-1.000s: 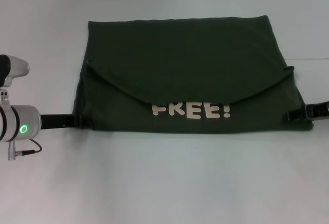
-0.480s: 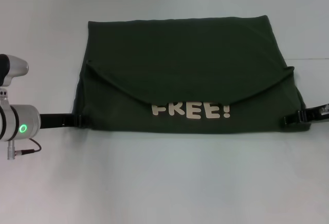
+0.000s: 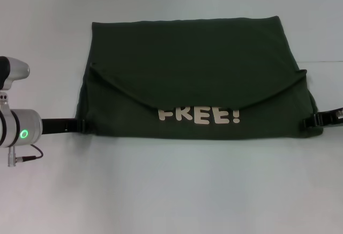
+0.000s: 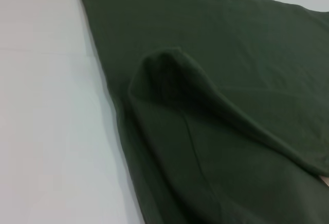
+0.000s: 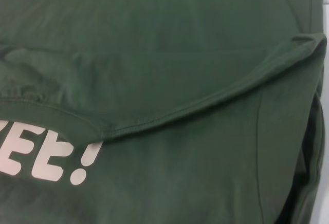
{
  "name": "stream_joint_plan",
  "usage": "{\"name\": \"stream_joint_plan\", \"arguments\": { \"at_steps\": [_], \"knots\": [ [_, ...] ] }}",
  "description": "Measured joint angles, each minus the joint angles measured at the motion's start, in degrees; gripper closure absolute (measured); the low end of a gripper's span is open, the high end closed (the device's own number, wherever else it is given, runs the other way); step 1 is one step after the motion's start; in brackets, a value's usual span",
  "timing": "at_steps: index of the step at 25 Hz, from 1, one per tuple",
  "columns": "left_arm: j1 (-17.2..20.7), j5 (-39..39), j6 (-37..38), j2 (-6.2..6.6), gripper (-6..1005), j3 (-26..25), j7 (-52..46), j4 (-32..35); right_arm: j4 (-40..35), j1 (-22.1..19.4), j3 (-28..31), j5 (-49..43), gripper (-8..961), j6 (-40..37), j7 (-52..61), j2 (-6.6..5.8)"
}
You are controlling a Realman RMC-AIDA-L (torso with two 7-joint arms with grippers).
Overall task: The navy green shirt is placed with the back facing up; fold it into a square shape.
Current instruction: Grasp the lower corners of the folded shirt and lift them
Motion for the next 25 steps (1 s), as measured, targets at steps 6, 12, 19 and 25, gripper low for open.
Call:
{"name": "stream_joint_plan", "arguments": {
  "at_steps": [6, 12, 19, 25],
  "knots": [
    [0.0, -0.05, 0.0, 0.0, 943, 0.0, 0.0, 0.0, 0.0, 0.0, 0.0, 0.02, 688, 0.08, -0.09, -0.08],
    [0.0, -0.1, 0.0, 0.0, 943, 0.0, 0.0, 0.05, 0.0, 0.01, -0.19, 0.1, 697, -0.74, -0.92, -0.03],
    [-0.05, -0.1, 0.36, 0.08, 942, -0.11, -0.04, 0.12, -0.48, -0.49, -0.01, 0.26, 900, -0.73, -1.03, -0.18],
    [0.34, 0.34, 5.07, 0.65, 943, -0.51, -1.59, 1.89, -4.54, -2.31, 0.24, 0.56, 908, -4.5, -1.44, -0.13]
  ]
}}
